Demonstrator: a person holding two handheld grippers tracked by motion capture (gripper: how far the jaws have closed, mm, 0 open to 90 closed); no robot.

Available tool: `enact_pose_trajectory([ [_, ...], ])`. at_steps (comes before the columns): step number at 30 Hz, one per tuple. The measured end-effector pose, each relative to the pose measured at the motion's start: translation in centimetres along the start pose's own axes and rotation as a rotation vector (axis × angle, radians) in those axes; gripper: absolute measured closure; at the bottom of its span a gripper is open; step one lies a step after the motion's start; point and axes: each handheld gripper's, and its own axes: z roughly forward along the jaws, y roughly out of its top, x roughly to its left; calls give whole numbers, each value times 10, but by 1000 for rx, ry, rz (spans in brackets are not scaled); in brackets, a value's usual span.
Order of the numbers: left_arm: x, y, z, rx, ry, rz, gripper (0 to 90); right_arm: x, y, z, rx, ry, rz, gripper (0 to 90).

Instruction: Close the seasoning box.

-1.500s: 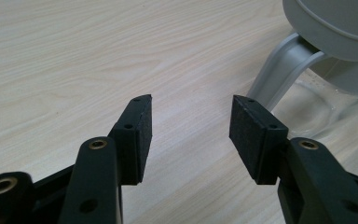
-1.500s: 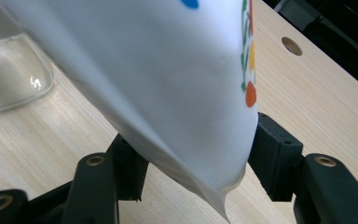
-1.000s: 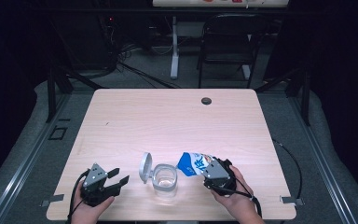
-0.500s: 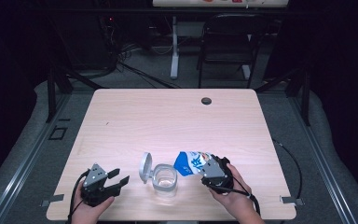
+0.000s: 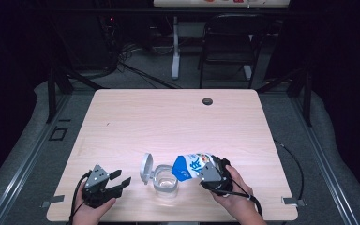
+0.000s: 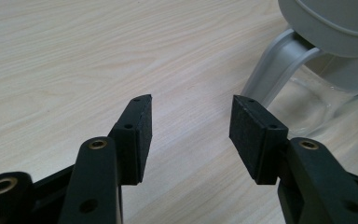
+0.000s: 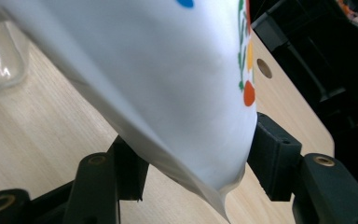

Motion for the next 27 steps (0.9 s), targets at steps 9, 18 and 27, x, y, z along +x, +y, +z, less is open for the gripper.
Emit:
enact_pose_trajectory([
  [9,0,0,0,-4,-2,-1,498,5,4,1,5,-26,-68,448],
  [18,0,0,-1,-5,2,-1,498,6,5,-1,18,-67,-118,452],
  [27,-2,1,-1,-13,0,-1,498,12,4,0,37,-100,-176,456],
])
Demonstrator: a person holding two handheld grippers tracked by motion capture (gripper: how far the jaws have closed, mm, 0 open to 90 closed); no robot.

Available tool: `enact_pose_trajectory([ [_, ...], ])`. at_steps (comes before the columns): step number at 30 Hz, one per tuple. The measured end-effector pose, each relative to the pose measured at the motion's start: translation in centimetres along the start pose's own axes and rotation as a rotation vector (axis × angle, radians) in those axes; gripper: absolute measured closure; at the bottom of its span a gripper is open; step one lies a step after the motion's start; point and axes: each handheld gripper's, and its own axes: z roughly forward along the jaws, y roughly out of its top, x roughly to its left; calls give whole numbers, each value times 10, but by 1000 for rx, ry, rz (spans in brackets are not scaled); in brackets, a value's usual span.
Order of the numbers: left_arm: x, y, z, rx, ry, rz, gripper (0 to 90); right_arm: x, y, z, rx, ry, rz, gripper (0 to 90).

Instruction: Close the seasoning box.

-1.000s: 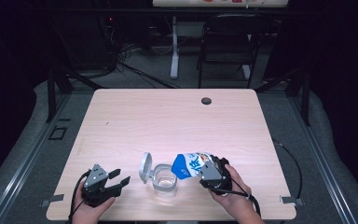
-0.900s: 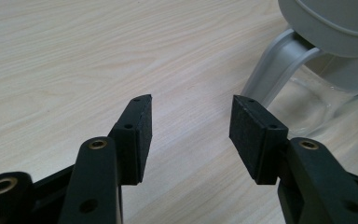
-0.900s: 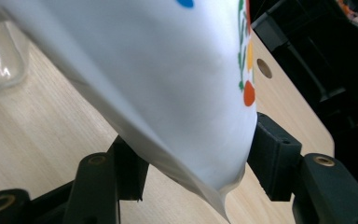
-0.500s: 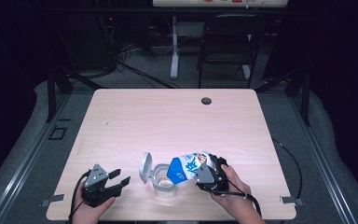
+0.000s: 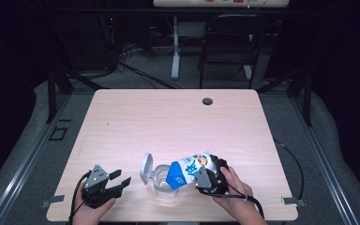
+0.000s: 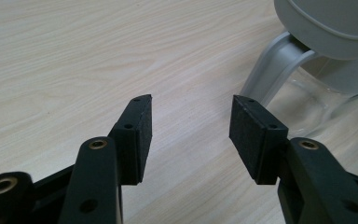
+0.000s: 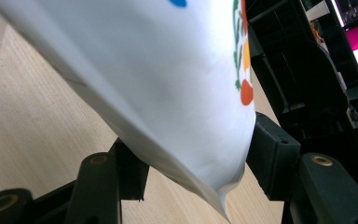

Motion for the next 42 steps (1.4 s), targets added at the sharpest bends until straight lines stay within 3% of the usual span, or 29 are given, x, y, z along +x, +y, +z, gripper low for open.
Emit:
enact_pose_trajectory([
  [3,0,0,0,-5,2,5,497,2,0,1,-6,-7,5,457],
  [4,0,0,0,-4,3,6,498,1,0,0,9,-15,-25,456],
  [6,0,0,0,-6,3,2,498,2,0,2,-16,-24,-21,457],
  [7,0,0,0,-5,3,1,497,1,2,2,-6,-36,-46,458],
  [10,0,0,0,-3,1,0,498,2,2,3,-17,-44,-41,458],
  [11,1,0,0,-2,1,0,498,1,3,2,-2,-45,-61,460],
  [25,0,0,1,2,-2,0,497,2,5,3,-13,-70,-67,462],
  [33,0,-1,2,3,-1,-4,498,0,8,1,1,-94,-118,463],
  [42,0,-1,2,-3,-1,0,497,-1,10,0,8,-115,-138,466],
])
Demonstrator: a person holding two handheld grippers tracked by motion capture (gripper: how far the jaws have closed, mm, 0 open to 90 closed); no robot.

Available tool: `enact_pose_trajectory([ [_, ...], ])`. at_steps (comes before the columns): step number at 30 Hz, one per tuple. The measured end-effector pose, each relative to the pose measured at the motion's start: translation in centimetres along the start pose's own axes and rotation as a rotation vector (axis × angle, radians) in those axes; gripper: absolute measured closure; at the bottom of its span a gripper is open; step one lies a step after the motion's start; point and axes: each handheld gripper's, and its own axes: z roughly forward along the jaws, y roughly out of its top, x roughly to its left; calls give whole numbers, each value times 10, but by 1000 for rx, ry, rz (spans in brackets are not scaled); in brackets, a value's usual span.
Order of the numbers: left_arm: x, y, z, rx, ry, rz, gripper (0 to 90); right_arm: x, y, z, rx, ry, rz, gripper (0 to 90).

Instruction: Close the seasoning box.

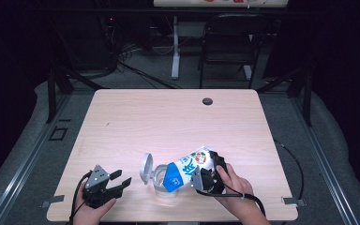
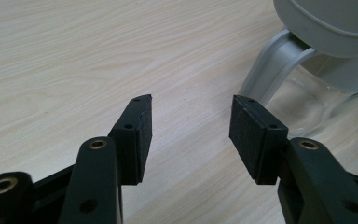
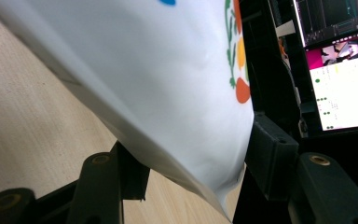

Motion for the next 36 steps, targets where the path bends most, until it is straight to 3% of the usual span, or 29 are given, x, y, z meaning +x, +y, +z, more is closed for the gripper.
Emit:
enact_pose_trajectory([
  [5,0,0,0,4,1,5,497,-1,0,2,-17,-10,-7,467],
  [18,1,0,1,3,2,5,497,-5,2,0,13,-38,-68,474],
  [22,0,0,0,5,3,7,498,-4,2,2,-5,-37,-52,475],
  [35,0,0,0,5,3,10,498,-5,6,0,14,-55,-85,484],
  [36,0,0,0,5,3,10,497,-4,5,2,-5,-52,-71,485],
])
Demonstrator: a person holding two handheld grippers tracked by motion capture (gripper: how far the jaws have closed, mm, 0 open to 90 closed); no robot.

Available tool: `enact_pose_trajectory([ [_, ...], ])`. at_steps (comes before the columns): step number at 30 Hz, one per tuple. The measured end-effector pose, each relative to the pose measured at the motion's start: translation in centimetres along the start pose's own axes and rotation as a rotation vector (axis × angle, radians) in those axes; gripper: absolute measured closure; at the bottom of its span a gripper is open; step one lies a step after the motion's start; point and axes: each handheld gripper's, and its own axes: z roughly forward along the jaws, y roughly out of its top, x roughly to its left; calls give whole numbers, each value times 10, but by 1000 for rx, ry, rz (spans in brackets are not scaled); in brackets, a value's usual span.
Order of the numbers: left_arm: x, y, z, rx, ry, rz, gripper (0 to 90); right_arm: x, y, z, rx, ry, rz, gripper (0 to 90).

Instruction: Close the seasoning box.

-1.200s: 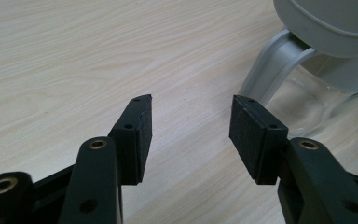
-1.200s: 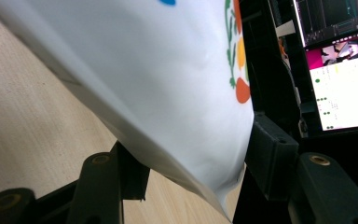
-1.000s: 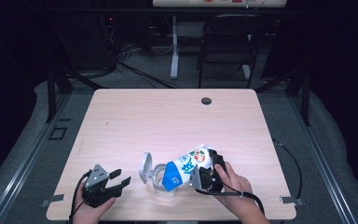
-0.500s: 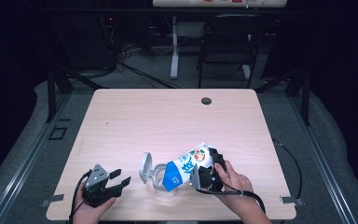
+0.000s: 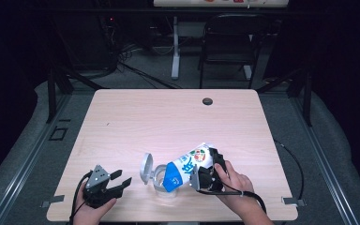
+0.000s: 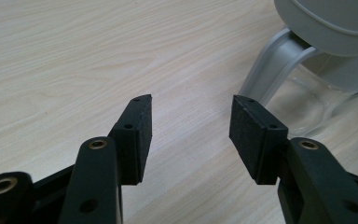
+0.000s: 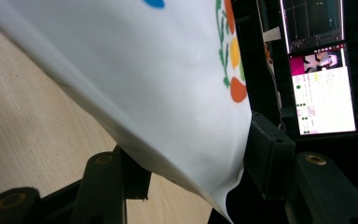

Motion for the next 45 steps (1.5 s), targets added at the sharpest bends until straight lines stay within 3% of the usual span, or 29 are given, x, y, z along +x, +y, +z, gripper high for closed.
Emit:
enact_pose_trajectory([
  [4,0,0,0,1,-1,-1,497,-1,2,-1,17,-13,-29,487],
  [9,0,0,0,2,-2,-2,497,1,3,1,-4,-14,-19,489],
  [45,1,0,1,-1,-2,-3,497,0,10,-1,-12,-68,-97,502],
])
